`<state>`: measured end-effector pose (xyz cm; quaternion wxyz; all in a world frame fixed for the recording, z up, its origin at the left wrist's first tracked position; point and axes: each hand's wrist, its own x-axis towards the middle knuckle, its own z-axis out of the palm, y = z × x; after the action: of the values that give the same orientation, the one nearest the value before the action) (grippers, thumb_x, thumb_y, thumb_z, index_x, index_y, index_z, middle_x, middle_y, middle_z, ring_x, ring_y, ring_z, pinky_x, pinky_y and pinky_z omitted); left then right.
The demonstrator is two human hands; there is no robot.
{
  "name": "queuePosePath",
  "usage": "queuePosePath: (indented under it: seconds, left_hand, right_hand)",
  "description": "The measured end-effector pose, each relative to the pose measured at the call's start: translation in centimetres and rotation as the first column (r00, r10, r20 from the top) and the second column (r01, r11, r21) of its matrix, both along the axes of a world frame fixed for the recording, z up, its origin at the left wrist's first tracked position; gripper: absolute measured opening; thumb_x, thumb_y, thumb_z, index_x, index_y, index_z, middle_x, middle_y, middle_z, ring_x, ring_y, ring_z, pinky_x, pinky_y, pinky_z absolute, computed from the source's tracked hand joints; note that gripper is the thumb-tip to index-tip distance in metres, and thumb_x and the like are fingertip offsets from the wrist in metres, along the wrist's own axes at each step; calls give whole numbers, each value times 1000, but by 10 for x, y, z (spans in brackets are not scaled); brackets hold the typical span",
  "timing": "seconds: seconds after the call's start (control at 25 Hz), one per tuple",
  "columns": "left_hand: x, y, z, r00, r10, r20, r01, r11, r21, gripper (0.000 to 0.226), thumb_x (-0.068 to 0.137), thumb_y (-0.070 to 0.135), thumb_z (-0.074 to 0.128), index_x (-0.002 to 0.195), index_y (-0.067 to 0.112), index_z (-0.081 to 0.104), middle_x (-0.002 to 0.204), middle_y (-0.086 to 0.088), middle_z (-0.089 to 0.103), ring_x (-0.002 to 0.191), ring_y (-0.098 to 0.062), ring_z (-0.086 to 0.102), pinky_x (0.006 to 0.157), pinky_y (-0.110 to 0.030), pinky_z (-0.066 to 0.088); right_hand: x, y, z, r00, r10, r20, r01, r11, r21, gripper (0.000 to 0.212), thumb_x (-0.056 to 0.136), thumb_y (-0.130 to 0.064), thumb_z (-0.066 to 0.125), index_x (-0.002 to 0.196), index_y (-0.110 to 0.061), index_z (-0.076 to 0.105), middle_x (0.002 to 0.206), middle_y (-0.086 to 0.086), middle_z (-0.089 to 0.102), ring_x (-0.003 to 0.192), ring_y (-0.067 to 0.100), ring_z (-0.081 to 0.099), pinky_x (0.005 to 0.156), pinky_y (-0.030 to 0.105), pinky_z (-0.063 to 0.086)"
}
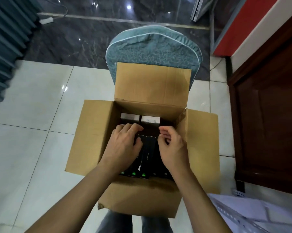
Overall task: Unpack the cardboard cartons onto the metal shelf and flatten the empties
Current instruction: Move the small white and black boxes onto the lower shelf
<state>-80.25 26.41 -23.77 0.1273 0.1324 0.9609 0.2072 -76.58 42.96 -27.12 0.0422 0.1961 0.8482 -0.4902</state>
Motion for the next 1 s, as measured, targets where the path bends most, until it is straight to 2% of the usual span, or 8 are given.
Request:
queuePosePath:
  seconds: [0.2, 0.36, 0.48, 0.68, 0.84, 1.0]
  left_hand:
    - [-27, -3, -58, 995, 45, 86, -45, 999, 6, 37, 100, 28, 52, 137, 27, 49, 135, 4, 54, 130, -17, 42, 107, -33, 37]
    - [-48, -5, -102, 990, 63, 130, -63, 998, -3, 38, 100, 28, 52, 138, 26, 50, 136, 2, 54, 131, -20, 42, 108, -35, 37]
    - [-62, -6, -126, 989, 63, 133, -61, 998, -20, 38, 100, 27, 53, 137, 24, 49, 135, -1, 54, 129, -22, 44, 107, -37, 38]
    - [-91, -9, -169, 977, 80, 196, -39, 977, -208, 48, 99, 33, 51, 143, 18, 40, 141, -9, 47, 131, -31, 43, 107, -47, 36]
    - [-108, -7, -191, 975, 102, 198, -39, 953, -301, 55, 98, 32, 51, 148, 16, 36, 145, -12, 44, 131, -35, 41, 107, -49, 35]
    - [-120, -9, -208, 972, 87, 220, 3, 925, -379, 63, 98, 30, 50, 154, 16, 28, 152, -12, 35, 134, -39, 37, 109, -51, 33]
  right_hand:
    - [-25, 5, -58, 997, -6, 83, 2, 999, 51, 28, 100, -23, 60, 128, -27, 62, 123, -13, 65, 113, 1, 59, 94, 19, 51]
    - [-40, 12, -101, 990, 14, 139, -36, 987, 159, 27, 99, -30, 59, 125, -34, 61, 122, -17, 66, 111, -1, 61, 88, 16, 48]
    - [-52, 18, -123, 980, -9, 198, -15, 993, 121, 28, 100, -29, 59, 128, -33, 61, 125, -14, 65, 115, 2, 60, 89, 20, 49]
    - [-79, 18, -161, 976, -50, 211, 25, 992, 122, 43, 95, -22, 66, 137, -27, 58, 131, -3, 63, 121, 13, 59, 97, 29, 48]
    - [-93, 19, -187, 970, -42, 238, 3, 987, 162, 52, 93, -24, 68, 142, -33, 54, 133, 3, 62, 123, 21, 59, 104, 42, 50]
    - [-98, 18, -206, 959, 37, 280, -93, 977, 190, 57, 95, -24, 65, 148, -36, 47, 140, 6, 56, 126, 25, 57, 105, 42, 49]
